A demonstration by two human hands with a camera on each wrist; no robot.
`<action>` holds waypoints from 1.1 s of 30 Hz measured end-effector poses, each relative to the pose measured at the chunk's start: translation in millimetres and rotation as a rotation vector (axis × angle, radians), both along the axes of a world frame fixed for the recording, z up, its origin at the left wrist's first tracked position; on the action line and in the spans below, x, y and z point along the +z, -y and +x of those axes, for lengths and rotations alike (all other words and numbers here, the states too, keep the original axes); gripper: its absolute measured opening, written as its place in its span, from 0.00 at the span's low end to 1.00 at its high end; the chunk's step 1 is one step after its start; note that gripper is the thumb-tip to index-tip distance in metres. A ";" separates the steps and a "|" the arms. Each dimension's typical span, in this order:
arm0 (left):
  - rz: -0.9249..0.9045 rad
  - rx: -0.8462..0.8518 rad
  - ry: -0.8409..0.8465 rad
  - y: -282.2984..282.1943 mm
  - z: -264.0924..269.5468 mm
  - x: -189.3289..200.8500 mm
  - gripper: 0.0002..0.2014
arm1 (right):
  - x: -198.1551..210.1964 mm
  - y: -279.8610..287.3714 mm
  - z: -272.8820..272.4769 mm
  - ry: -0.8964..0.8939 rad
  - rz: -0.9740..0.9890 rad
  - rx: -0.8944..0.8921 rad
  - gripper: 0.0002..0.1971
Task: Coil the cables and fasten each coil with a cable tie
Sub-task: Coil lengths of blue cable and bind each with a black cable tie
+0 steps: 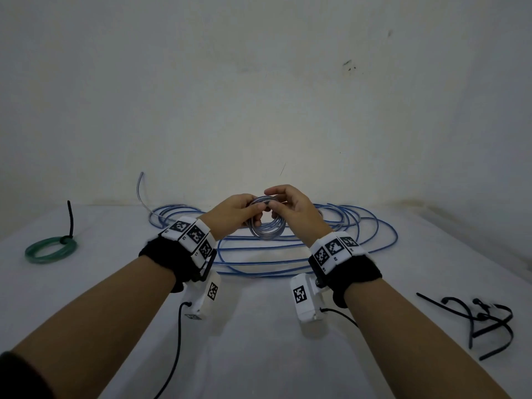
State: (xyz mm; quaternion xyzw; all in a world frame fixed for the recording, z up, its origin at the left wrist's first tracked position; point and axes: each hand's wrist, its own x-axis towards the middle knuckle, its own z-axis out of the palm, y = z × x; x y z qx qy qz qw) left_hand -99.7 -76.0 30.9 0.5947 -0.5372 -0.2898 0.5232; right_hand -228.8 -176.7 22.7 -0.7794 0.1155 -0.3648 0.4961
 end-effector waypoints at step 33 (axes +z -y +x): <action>0.036 -0.216 -0.038 87.2 -121.4 5.0 0.15 | 25.1 56.6 -155.9 -0.259 0.115 -0.334 0.13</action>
